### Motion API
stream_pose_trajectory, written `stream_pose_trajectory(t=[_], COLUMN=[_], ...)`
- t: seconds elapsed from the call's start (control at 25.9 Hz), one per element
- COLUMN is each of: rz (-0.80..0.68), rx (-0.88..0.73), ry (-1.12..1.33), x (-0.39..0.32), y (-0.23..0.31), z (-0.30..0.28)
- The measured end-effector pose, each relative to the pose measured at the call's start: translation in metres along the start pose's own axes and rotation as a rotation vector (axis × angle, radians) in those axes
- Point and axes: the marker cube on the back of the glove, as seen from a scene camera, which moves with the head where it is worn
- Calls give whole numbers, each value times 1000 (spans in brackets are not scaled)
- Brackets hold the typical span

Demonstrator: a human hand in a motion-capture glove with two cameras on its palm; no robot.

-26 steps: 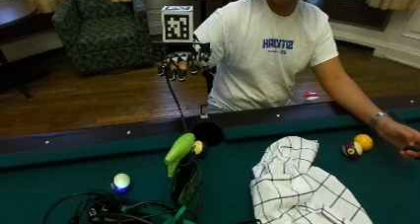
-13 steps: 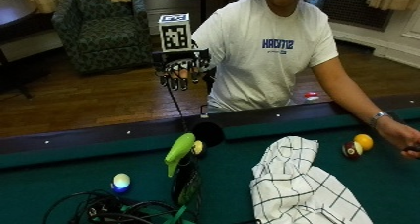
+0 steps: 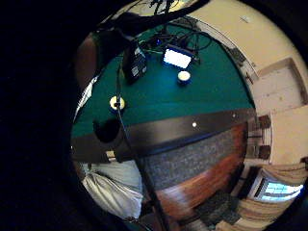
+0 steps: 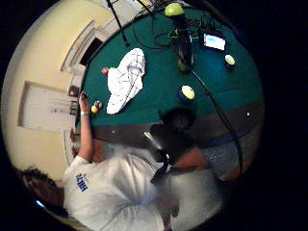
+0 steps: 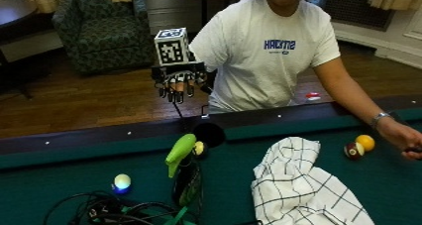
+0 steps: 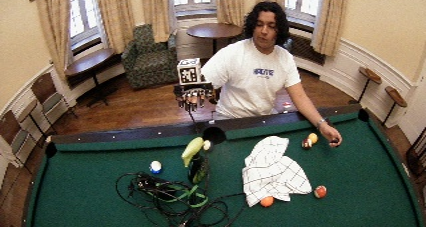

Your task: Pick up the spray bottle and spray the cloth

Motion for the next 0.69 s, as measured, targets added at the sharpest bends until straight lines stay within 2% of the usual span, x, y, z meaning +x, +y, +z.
stream_pose_trajectory(t=[0.23,0.5,0.69], rz=[25,64,117], rx=[15,123,102], ry=[-179,-357,-483], x=[8,8,5], y=[12,18,21], z=[30,50,66])
